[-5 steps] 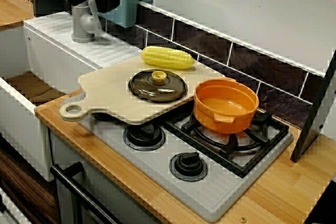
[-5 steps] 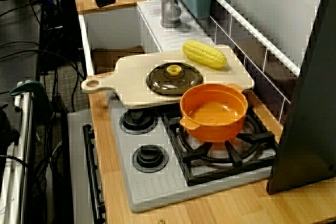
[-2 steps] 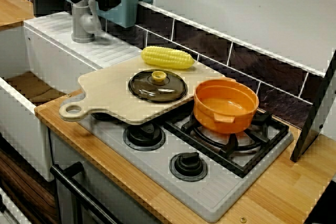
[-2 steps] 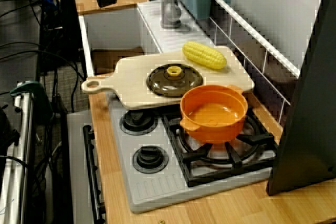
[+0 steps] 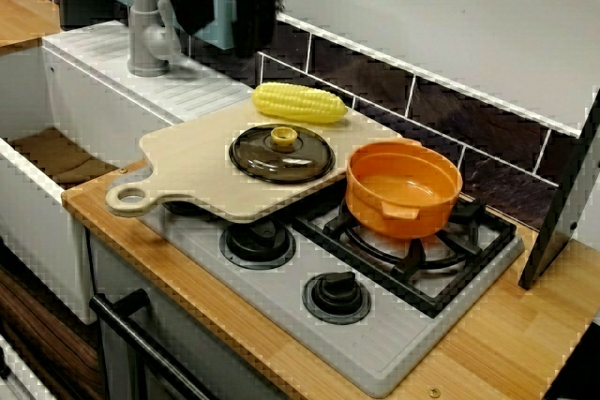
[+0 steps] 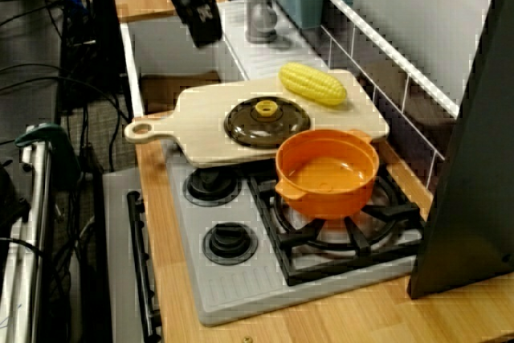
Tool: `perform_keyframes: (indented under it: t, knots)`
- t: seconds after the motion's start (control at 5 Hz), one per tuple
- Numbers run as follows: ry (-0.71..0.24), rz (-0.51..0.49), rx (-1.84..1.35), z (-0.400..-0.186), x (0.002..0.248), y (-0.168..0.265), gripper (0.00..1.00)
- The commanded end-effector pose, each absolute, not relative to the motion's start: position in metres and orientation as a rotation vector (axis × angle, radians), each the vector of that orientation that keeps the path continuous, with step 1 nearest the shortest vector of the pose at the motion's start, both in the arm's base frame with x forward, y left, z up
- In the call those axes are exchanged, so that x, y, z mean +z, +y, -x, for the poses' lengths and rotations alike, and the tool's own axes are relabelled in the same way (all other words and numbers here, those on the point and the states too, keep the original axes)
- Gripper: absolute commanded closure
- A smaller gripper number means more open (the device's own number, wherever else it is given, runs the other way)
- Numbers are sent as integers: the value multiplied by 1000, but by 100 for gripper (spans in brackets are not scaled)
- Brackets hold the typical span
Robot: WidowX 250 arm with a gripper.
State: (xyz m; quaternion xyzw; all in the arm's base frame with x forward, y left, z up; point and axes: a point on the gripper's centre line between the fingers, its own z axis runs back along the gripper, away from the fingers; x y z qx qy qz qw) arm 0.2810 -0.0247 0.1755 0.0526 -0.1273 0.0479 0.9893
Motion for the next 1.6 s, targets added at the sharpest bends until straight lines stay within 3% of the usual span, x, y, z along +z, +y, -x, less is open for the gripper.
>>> perform_keyframes:
  t: [0.0,0.4,1.4]
  knots:
    - [-308,-105,52,-307,179,-30,0]
    - [-257,10,-1,-321,178,-11,0]
    - [-238,-32,-3,-324,168,-22,0]
